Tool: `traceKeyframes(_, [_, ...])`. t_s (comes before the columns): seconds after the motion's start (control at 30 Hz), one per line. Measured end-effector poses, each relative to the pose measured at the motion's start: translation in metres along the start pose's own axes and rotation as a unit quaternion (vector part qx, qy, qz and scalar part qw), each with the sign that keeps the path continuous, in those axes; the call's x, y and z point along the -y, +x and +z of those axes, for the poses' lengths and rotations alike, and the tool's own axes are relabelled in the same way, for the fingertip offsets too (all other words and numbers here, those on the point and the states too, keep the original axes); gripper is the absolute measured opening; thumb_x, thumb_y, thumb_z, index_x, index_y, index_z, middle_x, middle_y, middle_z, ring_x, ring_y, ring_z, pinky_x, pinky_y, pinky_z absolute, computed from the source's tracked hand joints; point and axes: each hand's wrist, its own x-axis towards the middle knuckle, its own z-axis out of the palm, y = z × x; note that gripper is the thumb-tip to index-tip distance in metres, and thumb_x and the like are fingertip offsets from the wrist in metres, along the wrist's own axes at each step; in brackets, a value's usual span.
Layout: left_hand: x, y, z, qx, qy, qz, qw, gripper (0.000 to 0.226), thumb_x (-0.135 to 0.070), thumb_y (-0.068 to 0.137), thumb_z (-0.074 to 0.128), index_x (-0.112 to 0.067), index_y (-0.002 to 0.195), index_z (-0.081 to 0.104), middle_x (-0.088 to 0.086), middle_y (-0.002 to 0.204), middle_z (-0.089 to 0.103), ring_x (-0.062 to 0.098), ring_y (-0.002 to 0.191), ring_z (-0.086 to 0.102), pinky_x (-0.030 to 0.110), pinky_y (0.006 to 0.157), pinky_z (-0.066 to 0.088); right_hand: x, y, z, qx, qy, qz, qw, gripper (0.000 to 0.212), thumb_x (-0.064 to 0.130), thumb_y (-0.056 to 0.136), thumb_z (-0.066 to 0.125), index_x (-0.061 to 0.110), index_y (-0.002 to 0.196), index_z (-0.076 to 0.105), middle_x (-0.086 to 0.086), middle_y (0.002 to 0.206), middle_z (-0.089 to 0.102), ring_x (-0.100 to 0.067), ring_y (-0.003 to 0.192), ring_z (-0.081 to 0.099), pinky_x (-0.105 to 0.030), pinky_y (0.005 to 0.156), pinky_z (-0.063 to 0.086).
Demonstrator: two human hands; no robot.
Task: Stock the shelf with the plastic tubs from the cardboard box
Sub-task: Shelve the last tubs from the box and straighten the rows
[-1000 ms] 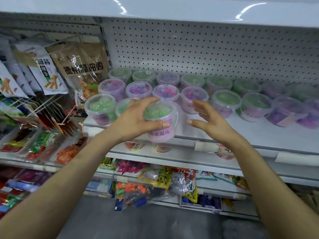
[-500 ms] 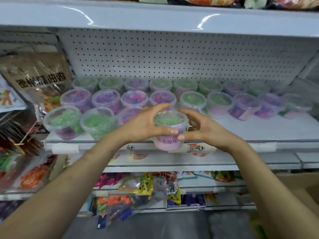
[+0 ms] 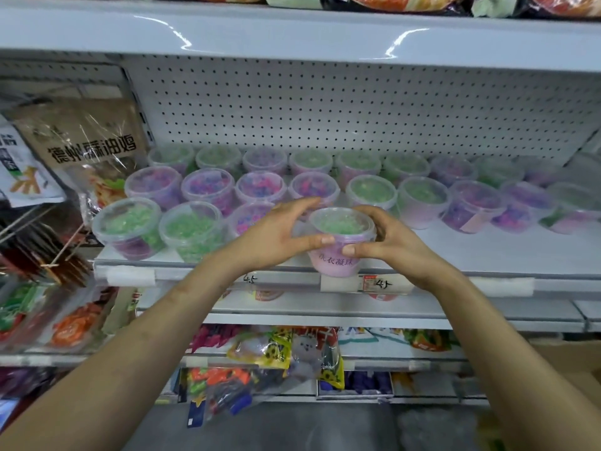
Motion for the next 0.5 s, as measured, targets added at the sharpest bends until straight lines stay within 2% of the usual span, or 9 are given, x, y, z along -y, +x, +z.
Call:
traceKeyframes(0.07, [0.012,-0.008,-0.010,-0.045,0.028,-0.002,0.999,0.079,-0.067,0.091,0.062,-0.024,0.154,0.043,-0.008,0.153,0.050,0.008,0.138,0.046,0.035,0.118,0.037,-0.007,0.003,-0.002,-0.014,0.006,0.003,1.000,0.091,0.049,0.066,0.096,0.033,0.144,0.053,0.013,0.133,0.068,-0.006,0.122,0.065,-0.042,0.110,0.051])
traceKeyframes(0.17, [0.034,-0.021,-0.028,-0.080,0.131,-0.006,0.988,0.066,-0.060,0.097,0.060,-0.021,0.148,0.052,0.001,0.151,0.053,0.019,0.140,0.044,0.033,0.118,0.032,-0.014,0.010,0.000,-0.023,0.005,0.005,1.000,0.094,0.043,0.065,0.097,0.033,0.145,0.051,0.013,0.134,0.067,-0.006,0.123,0.064,-0.042,0.111,0.051])
traceKeyframes(0.33, [0.063,-0.045,-0.038,-0.049,0.243,0.013,0.969,0.065,-0.062,0.097,0.044,-0.018,0.143,0.058,0.002,0.146,0.058,0.026,0.135,0.051,0.038,0.115,0.038,-0.029,0.019,0.011,-0.035,-0.004,0.004,0.999,0.095,0.030,0.068,0.099,0.035,0.147,0.047,0.016,0.135,0.062,-0.002,0.125,0.060,-0.040,0.115,0.047])
traceKeyframes(0.5, [0.070,-0.057,-0.038,-0.042,0.277,0.030,0.959,0.063,-0.058,0.098,0.042,-0.017,0.142,0.061,0.004,0.149,0.056,0.026,0.136,0.052,0.041,0.113,0.042,-0.041,0.023,0.019,-0.030,0.025,0.010,0.999,0.099,0.032,0.068,0.099,0.034,0.150,0.043,0.016,0.139,0.061,-0.001,0.128,0.059,-0.038,0.117,0.046])
